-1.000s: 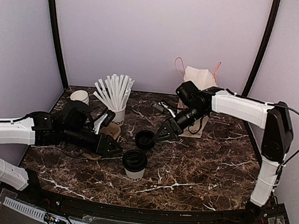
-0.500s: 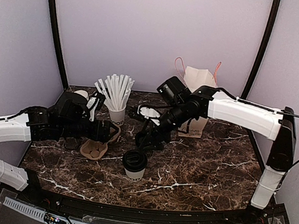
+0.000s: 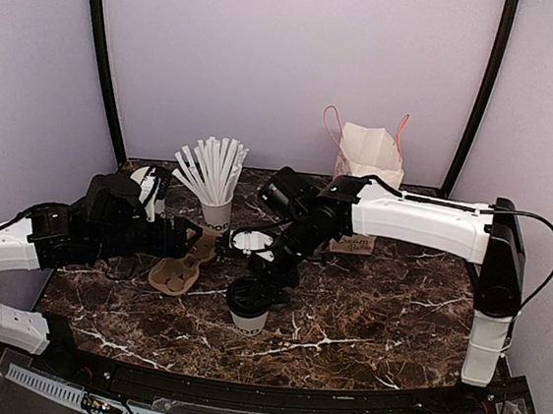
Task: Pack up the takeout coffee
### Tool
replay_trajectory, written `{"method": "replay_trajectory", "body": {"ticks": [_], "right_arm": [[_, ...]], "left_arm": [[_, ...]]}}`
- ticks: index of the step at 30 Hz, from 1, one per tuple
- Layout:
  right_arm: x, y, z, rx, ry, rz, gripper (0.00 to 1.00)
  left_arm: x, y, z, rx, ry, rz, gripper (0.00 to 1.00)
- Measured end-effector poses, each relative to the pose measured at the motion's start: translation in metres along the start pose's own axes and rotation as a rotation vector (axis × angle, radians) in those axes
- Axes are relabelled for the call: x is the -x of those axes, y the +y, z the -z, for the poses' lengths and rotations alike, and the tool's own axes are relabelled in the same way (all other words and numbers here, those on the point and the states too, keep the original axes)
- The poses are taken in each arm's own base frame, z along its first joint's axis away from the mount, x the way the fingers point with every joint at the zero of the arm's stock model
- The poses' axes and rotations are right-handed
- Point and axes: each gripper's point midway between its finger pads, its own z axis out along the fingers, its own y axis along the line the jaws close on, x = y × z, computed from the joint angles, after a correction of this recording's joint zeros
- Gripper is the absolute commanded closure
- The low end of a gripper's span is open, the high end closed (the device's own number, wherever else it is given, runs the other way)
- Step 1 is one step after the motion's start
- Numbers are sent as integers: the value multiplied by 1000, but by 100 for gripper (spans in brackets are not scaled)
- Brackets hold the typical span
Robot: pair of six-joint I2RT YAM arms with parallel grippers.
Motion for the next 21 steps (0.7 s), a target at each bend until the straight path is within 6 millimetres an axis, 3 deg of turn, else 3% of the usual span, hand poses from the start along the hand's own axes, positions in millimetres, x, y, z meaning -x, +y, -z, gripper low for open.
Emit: {"method": "replay_trajectory", "body": {"ticks": [17,21], "right_arm": [[0,9,-7,47,30,5,11],[-1,10,-8,45,38,16,16]], "left_arm": [[-9,3,0,1,20,26,18],[-9,3,0,1,20,26,18]]}}
